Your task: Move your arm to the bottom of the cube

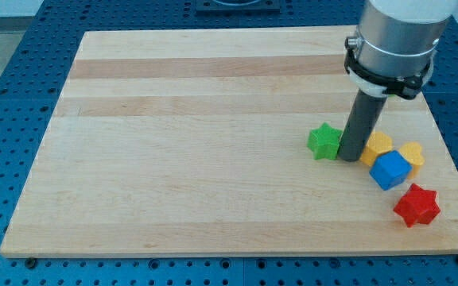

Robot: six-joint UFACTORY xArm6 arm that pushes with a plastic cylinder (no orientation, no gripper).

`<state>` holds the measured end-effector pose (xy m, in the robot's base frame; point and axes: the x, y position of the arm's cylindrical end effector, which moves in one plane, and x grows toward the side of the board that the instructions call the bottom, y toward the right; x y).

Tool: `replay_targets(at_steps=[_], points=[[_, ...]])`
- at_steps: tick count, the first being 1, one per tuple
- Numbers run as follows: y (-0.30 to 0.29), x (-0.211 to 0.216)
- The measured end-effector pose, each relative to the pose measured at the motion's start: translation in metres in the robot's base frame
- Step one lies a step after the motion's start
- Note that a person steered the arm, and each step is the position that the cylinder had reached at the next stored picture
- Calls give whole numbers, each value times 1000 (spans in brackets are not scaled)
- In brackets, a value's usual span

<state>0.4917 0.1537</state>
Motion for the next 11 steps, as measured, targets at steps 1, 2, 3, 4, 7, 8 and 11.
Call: replay_targets(at_steps=[1, 2, 3, 4, 7, 8, 11], points=[[0, 17], [0, 35], [0, 44], [0, 50], [0, 58], [0, 58], [10, 58]])
